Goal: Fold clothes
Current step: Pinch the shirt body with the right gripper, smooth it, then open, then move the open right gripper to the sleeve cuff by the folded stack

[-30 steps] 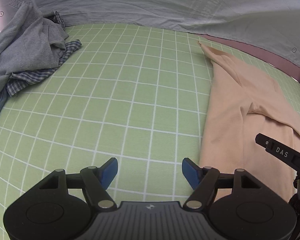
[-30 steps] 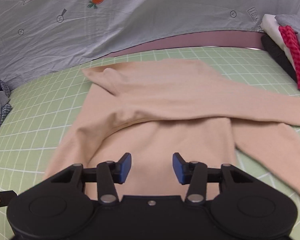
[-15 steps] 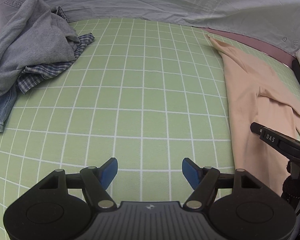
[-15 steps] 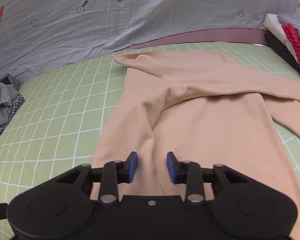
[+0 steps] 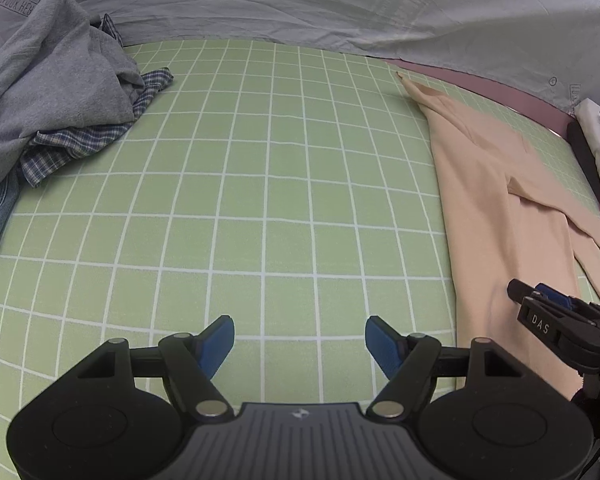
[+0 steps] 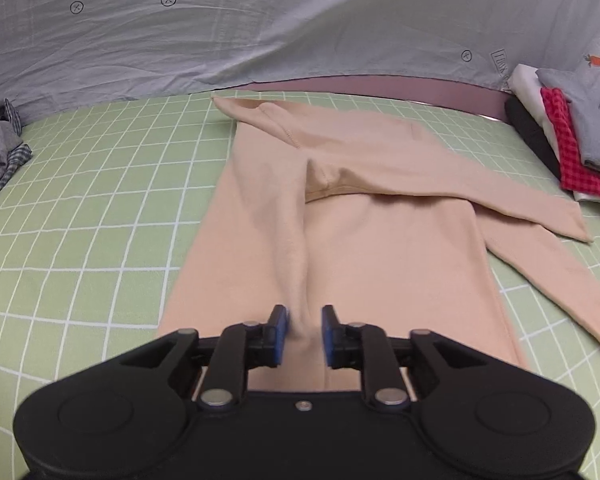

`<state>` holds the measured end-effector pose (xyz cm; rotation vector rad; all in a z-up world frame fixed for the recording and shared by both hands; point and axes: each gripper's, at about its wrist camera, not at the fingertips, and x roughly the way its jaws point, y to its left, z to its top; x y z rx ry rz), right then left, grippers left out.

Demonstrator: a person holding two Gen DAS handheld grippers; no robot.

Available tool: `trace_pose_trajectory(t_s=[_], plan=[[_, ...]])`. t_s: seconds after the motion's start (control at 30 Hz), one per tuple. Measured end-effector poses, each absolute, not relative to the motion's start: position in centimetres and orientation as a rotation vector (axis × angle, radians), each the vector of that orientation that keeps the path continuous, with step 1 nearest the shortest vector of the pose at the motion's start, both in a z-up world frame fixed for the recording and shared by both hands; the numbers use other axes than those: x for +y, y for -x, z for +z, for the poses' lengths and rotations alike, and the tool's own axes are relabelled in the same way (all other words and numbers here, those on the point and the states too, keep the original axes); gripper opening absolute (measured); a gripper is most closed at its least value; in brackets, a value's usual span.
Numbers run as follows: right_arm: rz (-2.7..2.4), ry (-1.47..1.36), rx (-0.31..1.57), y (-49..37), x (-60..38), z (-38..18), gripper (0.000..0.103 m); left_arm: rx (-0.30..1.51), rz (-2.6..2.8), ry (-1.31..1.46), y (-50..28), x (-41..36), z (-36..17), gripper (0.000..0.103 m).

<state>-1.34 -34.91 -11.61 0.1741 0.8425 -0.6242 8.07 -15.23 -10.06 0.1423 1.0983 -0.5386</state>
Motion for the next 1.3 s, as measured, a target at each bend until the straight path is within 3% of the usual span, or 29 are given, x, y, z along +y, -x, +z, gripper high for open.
trace_pose_trajectory(t_s=[0.17,0.3,0.5,0.87,1.3], plan=[[-0.609,-0.183,0.852,3.1,-34.5,-12.0,0.036,1.115,-0.529,-0.141,-7.0,-16.1,-10.1,0.074],[-0.610,-0.187,0.820,4.8,-35.7,-10.7,0.058,1.125,-0.533,-0.142,-5.9,-18.3,-10.2,0.078],[-0.670,-0.211,0.815,7.7,-41.0,-9.8,0.068,1.122,-0.541,-0.148,-4.5,-23.1,-10.1,0.079],[-0.763,-0.274,0.794,10.6,-53.1,-10.2,0.074,1.122,-0.449,-0.160,-6.3,-31.1,-11.7,0.080],[-1.014,-0.416,0.741,9.1,-72.3,-11.9,0.081,1.020,-0.375,-0.170,-20.1,-39.1,-12.2,0.083]])
